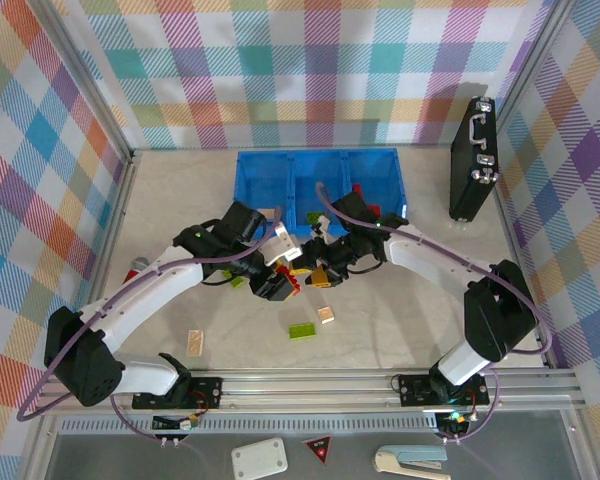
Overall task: Sort the legos into containers by color
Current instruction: Pick up the lego from the bottom-left of the table.
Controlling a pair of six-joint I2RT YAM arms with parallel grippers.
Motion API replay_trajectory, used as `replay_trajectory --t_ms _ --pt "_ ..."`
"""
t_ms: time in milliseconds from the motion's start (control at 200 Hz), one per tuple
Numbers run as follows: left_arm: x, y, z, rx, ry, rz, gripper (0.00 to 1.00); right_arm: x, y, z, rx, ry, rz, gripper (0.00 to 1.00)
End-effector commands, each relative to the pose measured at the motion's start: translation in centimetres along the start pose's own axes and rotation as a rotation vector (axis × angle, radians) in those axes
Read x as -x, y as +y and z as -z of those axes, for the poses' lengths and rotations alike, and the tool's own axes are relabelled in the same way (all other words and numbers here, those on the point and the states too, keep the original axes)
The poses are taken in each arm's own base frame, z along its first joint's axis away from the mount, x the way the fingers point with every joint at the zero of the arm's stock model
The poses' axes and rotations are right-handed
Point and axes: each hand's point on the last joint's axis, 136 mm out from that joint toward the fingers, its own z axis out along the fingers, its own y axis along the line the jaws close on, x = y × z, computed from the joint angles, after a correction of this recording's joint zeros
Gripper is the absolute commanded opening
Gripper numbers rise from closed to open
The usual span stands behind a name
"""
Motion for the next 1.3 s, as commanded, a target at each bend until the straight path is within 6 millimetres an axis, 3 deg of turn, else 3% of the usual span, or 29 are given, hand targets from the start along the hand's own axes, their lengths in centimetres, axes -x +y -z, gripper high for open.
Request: replay_trajectory --t_ms 0,140,350,735,1040,1295 --pt "0.2 0.0 -0.5 -0.001 -0.006 -0.031 0.52 -1.0 3.1 0.6 0.105 0.019 0.067 0.63" --pt "0.2 -0.1 -0.5 -0.006 -0.005 -0.033 0.52 -1.9 3.4 0.6 0.136 0.063 0.077 0.63" --pt "0.5 -0.2 -0.1 0.006 -0.032 -0.05 0.52 -2.7 1.9 0.1 0.086 0.118 0.029 0.61" --pt "0.8 -0.4 0.6 0.019 -0.067 -0.07 0.52 -1.8 0.1 -0.5 -0.005 0.098 -0.025 0.6" --pt "0.9 -1.3 0.7 -0.025 -0.088 -0.084 0.52 -1.7 2.2 -0.6 0.101 0.118 -0.015 0.56" --pt "1.0 -1.7 0.7 -0.05 -0.09 -0.083 0.52 -1.9 2.1 -0.5 0.08 0.122 -0.008 0.5"
